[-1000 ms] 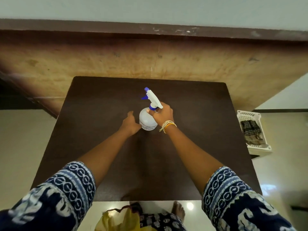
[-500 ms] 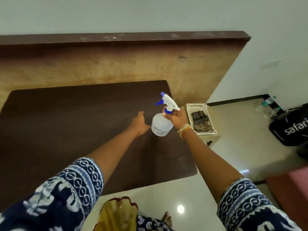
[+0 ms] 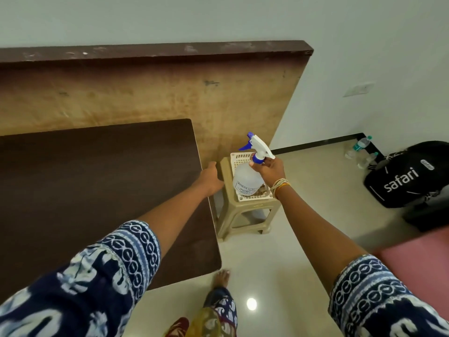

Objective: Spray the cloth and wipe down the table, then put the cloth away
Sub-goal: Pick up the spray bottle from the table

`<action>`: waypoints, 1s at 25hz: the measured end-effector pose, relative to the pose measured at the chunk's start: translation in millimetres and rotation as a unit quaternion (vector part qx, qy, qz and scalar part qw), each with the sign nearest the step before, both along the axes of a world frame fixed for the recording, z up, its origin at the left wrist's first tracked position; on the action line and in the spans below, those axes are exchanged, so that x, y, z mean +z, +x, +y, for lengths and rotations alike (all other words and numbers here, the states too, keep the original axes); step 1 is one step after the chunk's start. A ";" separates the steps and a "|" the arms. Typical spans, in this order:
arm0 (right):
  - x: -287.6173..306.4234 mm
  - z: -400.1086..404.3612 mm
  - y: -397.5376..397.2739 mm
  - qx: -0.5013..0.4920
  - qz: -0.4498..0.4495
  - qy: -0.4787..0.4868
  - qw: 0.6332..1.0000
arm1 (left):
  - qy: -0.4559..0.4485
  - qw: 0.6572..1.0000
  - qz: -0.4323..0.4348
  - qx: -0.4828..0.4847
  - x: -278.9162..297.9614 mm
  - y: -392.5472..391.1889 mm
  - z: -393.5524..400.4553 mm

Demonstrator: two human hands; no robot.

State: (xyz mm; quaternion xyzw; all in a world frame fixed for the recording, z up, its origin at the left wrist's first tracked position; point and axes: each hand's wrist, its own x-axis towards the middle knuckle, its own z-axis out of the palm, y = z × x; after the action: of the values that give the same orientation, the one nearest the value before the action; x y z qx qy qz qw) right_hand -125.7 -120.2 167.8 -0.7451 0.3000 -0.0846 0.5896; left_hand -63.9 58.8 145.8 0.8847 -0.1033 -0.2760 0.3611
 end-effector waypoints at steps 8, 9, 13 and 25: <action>-40.9 -108.9 66.7 -0.006 0.026 -0.028 0.999 | 0.005 0.998 0.041 0.048 -47.2 54.7 -108.1; -45.9 -121.1 76.0 -0.004 0.035 -0.027 0.999 | 0.007 0.997 0.047 0.054 -53.5 60.9 -120.3; -66.7 -158.5 118.9 0.023 0.053 -0.034 0.998 | 0.004 0.993 0.081 0.088 -72.7 82.4 -162.0; -194.3 -225.6 222.2 0.133 0.048 -0.028 0.990 | 0.047 0.965 0.165 0.197 -225.1 108.9 -244.1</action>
State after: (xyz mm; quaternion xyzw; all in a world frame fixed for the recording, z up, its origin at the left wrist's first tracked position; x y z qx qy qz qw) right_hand 96.4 -345.8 -26.4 -0.7979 0.2236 0.0221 0.5593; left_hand 45.0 -185.3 -79.3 0.8461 0.1470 -0.3458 0.3780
